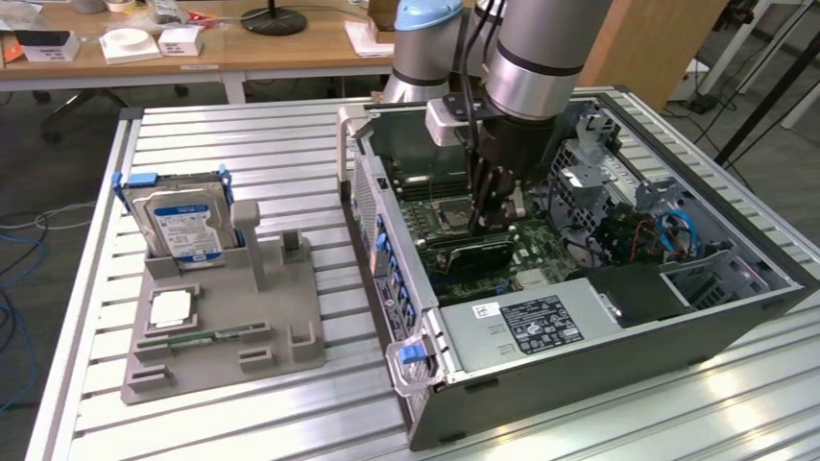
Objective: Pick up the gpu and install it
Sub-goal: 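Press down on the gpu until it lock into place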
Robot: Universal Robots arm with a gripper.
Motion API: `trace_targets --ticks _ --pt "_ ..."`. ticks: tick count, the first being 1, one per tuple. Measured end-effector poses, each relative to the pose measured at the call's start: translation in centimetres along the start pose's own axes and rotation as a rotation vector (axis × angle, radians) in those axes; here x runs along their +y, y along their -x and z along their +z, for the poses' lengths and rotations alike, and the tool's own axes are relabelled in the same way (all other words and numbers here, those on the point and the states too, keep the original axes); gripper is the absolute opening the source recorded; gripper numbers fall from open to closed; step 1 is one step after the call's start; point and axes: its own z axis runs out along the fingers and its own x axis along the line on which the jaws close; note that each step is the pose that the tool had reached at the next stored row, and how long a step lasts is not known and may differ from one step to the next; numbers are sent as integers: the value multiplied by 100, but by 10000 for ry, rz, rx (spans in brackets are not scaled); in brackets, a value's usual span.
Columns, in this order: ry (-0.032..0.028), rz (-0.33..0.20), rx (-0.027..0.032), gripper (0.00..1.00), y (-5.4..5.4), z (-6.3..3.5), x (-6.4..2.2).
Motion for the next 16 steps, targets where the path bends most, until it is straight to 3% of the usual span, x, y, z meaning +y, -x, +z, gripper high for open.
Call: trace_targets --ticks 11,16 --pt "2 -5 2 13 1 -23 0" --pt "-1 -6 1 13 -1 49 -1"
